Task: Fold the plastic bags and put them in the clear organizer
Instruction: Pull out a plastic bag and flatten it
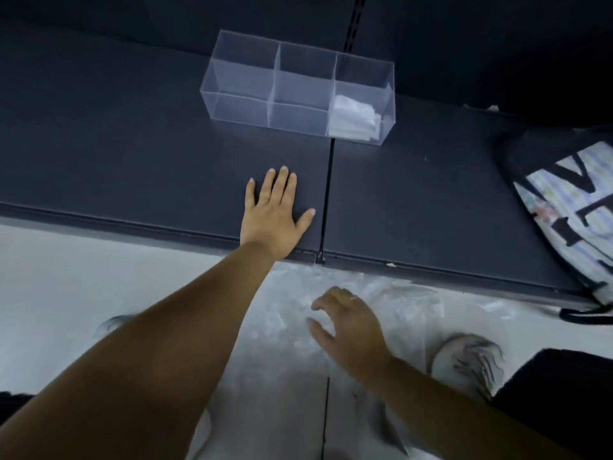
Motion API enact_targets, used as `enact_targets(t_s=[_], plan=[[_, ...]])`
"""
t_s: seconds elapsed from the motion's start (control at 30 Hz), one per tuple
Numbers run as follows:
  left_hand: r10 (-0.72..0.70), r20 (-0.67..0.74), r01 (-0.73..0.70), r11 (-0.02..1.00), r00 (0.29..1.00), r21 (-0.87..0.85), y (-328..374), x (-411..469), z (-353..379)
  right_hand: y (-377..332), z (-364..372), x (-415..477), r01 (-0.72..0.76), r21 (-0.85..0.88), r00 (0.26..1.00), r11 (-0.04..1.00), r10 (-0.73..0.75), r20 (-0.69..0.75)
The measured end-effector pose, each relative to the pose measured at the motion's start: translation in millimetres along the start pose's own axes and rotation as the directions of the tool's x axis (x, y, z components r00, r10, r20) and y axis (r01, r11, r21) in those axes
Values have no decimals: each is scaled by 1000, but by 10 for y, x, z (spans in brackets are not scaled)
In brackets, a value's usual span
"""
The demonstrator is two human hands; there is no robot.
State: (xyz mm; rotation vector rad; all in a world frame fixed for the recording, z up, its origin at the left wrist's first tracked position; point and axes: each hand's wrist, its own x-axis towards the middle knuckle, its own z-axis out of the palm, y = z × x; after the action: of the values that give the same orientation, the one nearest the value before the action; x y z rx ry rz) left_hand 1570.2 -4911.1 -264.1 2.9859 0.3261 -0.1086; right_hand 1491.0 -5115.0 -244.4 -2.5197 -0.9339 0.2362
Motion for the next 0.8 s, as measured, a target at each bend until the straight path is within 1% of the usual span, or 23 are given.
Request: enact_targets(t_s=[0.03, 0.07, 0.1, 0.13, 0.17, 0.23, 0.33, 0.4, 0.47, 0.5, 0.53, 0.57, 0.6, 0.63, 0.67, 0.7, 0.73, 0.77, 0.8], plan=[[2, 5, -2, 1000, 1000, 4, -4, 6, 1, 64, 185, -169, -134, -54, 976, 989, 141, 166], [1, 7, -1, 1000, 1000, 6, -7, 9, 2, 163, 340, -283, -268, -111, 915, 957, 289, 282], [-1, 6, 1, 1000, 1000, 8, -11, 10, 4, 252, 447, -345, -361, -170, 850, 917, 398, 346], [-2, 7, 2, 1000, 1000, 10, -14, 10, 3, 319, 539, -379, -396, -225, 808, 890, 454, 376], [0, 13, -1, 1000, 1000, 14, -16, 8, 2, 347, 612, -403, -392, -270, 792, 879, 472, 388], [6, 26, -6, 1000, 1000, 15, -17, 10, -8, 324, 716, -438, -360, -294, 821, 885, 451, 350], [6, 25, -7, 1000, 1000, 24, -22, 20, 3, 279, 708, -417, -370, -223, 880, 902, 417, 227], [5, 19, -6, 999, 1000, 37, -23, 22, 10, 301, 586, -347, -393, -104, 903, 914, 405, 146], [0, 27, -1, 999, 1000, 43, -26, 14, 13, 290, 341, -259, -411, 101, 911, 906, 412, 14], [-1, 36, -1, 999, 999, 46, -23, 12, -1, 273, 195, -216, -416, 219, 900, 882, 434, -41], [1, 52, -3, 999, 999, 42, -16, 11, -34, 255, 40, -166, -413, 342, 885, 844, 461, -69], [1, 79, -3, 1000, 997, 27, -10, 12, -78, 225, -129, -109, -404, 458, 873, 792, 484, -67], [-8, 117, 10, 1000, 993, -17, 16, 4, -165, 187, -306, -40, -389, 552, 867, 738, 496, -52], [-30, 165, 48, 993, 986, -109, 42, -25, -280, 149, -490, 36, -373, 621, 866, 690, 500, -35], [-54, 225, 114, 958, 973, -264, 77, -75, -410, 120, -676, 116, -355, 673, 870, 649, 493, -16], [-57, 314, 206, 860, 948, -467, 118, -152, -539, 89, -860, 192, -334, 720, 880, 608, 475, 6], [13, 412, 297, 674, 911, -677, 162, -257, -671, 62, -1033, 254, -308, 768, 893, 562, 450, 29], [139, 457, 349, 465, 879, -813, 221, -394, -803, 36, -1188, 302, -283, 813, 903, 509, 427, 47], [263, 457, 365, 332, 850, -870, 290, -540, -902, 23, -1325, 337, -261, 851, 910, 455, 411, 60]])
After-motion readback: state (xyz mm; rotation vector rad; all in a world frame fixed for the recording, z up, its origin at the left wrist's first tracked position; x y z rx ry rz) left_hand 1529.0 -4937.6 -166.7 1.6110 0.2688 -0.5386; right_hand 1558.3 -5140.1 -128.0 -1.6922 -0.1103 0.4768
